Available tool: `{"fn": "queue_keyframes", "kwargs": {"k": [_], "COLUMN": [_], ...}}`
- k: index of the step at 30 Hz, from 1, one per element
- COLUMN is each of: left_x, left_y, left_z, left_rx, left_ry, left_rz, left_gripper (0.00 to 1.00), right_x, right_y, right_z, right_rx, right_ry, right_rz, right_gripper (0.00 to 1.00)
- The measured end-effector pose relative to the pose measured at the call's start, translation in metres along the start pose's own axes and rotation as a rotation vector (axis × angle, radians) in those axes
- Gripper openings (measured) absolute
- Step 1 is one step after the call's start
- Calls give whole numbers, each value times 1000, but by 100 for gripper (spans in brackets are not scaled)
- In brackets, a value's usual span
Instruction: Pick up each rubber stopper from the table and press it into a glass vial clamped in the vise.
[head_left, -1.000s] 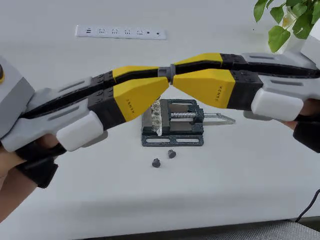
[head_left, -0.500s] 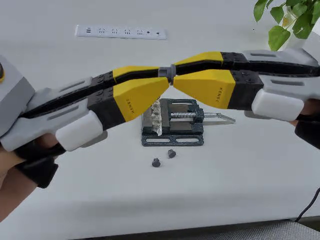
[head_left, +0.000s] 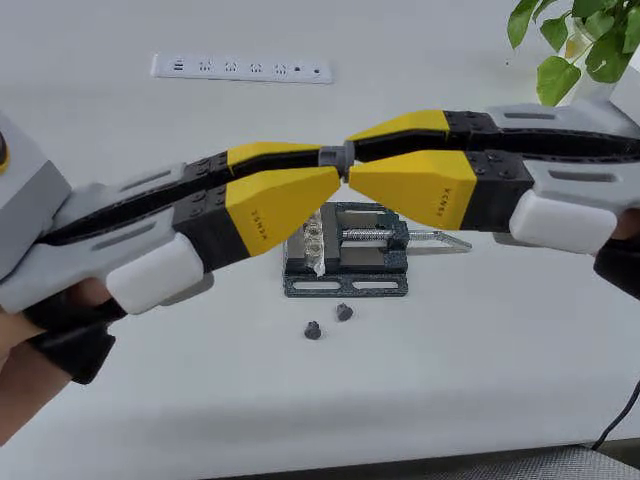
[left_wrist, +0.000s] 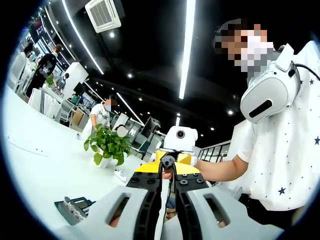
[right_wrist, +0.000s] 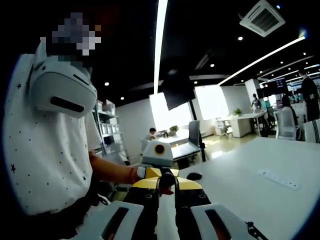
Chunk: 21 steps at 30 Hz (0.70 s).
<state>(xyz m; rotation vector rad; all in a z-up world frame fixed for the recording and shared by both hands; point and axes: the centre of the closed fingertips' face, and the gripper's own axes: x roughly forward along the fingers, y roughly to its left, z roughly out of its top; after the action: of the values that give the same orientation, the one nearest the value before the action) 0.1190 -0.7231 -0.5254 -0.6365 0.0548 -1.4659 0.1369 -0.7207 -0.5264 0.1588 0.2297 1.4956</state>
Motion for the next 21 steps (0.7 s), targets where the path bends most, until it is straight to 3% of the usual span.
{"fn": "queue_keyframes", "kwargs": {"k": [8, 21], "left_x": [0, -3], "left_y": [2, 10], "left_z": [2, -10], "left_rx": [17, 102], "left_ry": [-2, 56], "left_rz": [5, 36], "left_gripper": [4, 5], "right_x": [0, 5], "right_y": [-5, -10], "right_z": [1, -13], "right_rx": [4, 17], "right_ry": [2, 69], "right_rz": [-21, -32], "right_gripper": [6, 6]}}
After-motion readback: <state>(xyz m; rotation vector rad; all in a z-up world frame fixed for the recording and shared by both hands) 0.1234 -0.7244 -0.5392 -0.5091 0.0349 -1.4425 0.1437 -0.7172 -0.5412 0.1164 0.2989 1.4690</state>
